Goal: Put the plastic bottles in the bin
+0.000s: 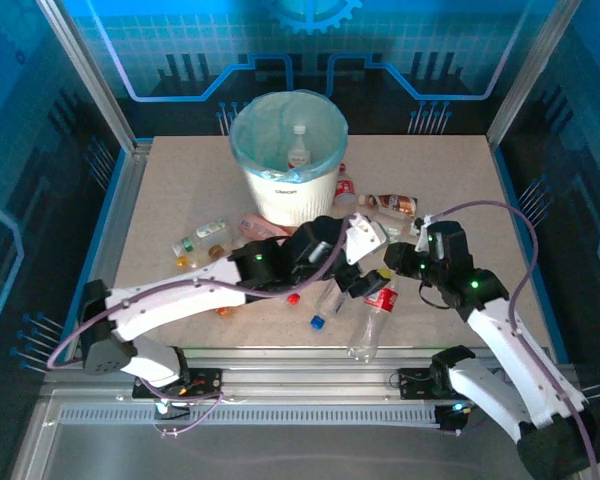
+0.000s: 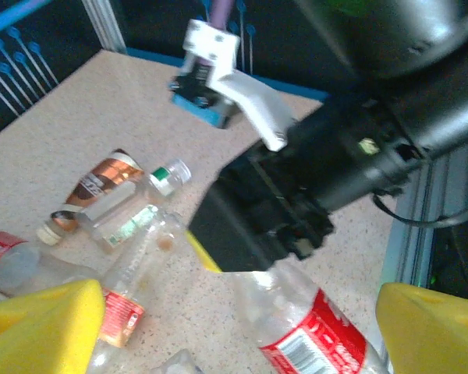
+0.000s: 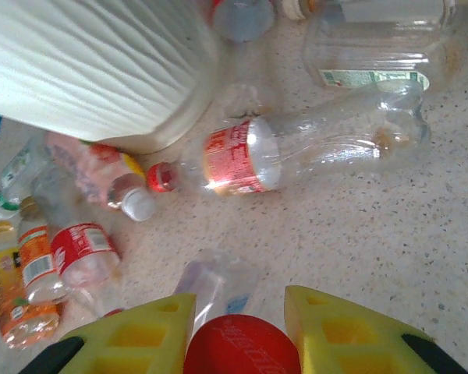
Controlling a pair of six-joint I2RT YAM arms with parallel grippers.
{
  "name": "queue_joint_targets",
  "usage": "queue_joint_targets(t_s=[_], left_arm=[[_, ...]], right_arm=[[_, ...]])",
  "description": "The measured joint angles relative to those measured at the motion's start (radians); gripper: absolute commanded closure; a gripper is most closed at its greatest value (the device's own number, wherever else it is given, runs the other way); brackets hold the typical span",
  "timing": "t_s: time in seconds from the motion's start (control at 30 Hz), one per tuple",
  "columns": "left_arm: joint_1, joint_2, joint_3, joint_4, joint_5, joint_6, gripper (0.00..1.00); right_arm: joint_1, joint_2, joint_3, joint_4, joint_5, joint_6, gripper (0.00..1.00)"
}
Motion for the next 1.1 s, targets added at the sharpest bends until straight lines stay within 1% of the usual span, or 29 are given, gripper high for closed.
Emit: queue_joint_targets(t_s=[0.17,0.4,0.57,0.63,0.73,0.93,1.1], left_arm=[[0.0,-0.131,-0.044,-0.008,-0.049,-0.065,0.08],[0.0,-0.237,-0.053,-0.074,-0.109,-0.16,0.07],[0.0,-0.313,-0.077,-0.135,-0.156,-0.22,0.08],[0.0,-0.35,-0.084,-0.164,-0.176,-0.241,0.07],[0.0,-0.407,-0.089,-0.204,-0.206,-0.266,0.08],[0.0,-0.502,-0.089,-0.265,-0.265,-0.301,0.07],[0.0,-0.516,-0.061,-0.346,-0.318,-0.319,0.07]], right_arm=[[0.076,-0.101,0.114,-0.135,0.055,-0.013,0.9],[0.136,-0.113,0.319,-0.234,0.076,-0.071,0.91],[0.164,-0.07,0.449,-0.271,0.076,-0.113,0.92],[0.172,-0.048,0.502,-0.278,0.076,-0.13,0.97],[0.18,-0.014,0.587,-0.285,0.076,-0.154,1.0],[0.187,0.063,0.742,-0.278,0.076,-0.194,1.0],[0.195,0.191,0.898,-0.226,0.076,-0.23,1.0]])
